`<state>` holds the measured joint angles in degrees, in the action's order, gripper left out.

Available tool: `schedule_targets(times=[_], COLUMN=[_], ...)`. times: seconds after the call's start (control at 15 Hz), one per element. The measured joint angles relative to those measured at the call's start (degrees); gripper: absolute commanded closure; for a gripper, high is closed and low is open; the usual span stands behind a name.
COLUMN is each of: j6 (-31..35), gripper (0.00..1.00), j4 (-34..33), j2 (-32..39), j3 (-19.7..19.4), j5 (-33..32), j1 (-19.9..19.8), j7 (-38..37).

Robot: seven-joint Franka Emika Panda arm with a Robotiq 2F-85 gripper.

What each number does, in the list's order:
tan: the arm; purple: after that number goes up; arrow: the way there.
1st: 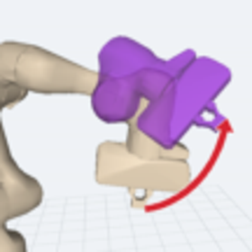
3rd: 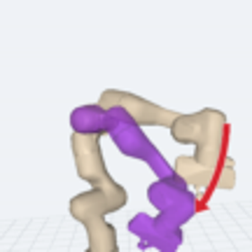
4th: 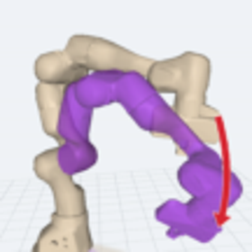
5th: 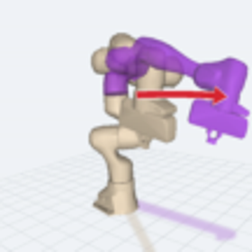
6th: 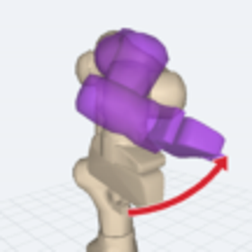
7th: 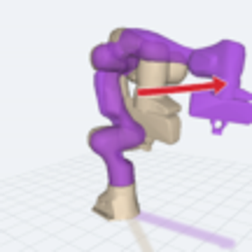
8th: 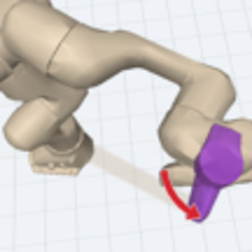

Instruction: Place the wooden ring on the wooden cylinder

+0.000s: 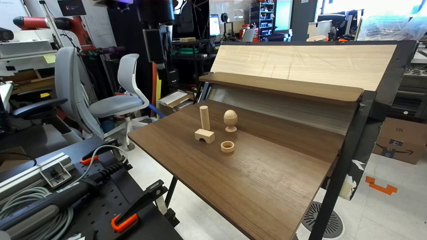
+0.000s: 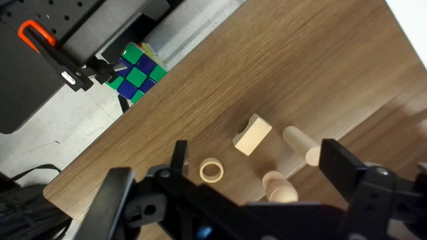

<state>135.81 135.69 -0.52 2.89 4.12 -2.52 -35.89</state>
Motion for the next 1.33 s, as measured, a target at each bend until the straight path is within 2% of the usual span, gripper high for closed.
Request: schedule_targets(times=[0.27, 0.67, 1.0, 1.33], j6=[7.1, 12.0, 12.7, 12.7], gripper=[0.0, 0.0, 0.0, 0.0], j4=[-3.1, -8.3, -13.5, -17.3], j2=[6.5, 16.9, 24.0, 29.0], j3=[-3.4, -8.0, -11.7, -12.4], j5=[-0.3, -3.6, -4.8, -4.7], j1=[-0.3, 0.8, 3.3, 4.5], j7=[-6.6, -18.2, -26.0, -31.0])
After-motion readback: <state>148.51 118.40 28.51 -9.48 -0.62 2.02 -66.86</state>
